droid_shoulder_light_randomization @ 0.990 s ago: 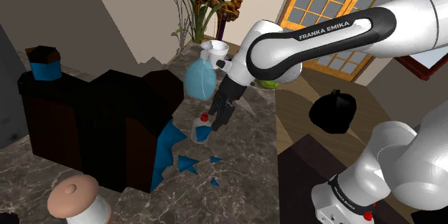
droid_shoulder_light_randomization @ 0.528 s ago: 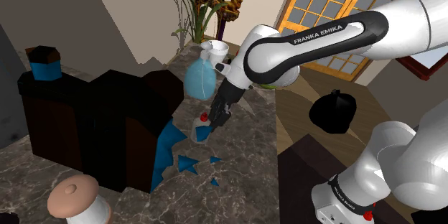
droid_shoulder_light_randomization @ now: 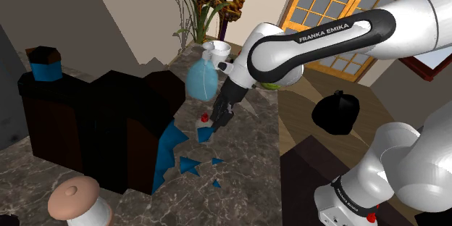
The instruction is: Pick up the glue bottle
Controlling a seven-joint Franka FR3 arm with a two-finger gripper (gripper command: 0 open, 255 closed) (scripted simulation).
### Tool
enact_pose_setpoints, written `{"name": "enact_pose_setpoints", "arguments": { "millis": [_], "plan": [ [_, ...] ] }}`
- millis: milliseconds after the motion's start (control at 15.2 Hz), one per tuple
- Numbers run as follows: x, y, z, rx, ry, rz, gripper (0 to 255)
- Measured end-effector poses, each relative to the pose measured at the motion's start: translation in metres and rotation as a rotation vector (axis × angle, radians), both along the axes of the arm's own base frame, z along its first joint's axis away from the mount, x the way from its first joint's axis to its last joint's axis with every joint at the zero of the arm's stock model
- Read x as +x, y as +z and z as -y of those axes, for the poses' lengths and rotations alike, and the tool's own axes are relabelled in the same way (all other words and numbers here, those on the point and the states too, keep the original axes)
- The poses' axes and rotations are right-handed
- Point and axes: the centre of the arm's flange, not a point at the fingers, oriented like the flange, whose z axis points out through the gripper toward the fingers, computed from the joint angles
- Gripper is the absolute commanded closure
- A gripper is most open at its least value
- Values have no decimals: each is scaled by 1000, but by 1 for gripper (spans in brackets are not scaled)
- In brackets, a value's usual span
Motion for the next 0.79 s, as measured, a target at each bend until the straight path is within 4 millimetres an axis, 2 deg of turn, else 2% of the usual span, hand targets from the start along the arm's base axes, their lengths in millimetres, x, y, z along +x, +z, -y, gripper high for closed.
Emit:
{"name": "enact_pose_setpoints", "arguments": {
  "millis": [792],
  "plan": [
    [0,62,-1,0,0,0,255]
  ]
}}
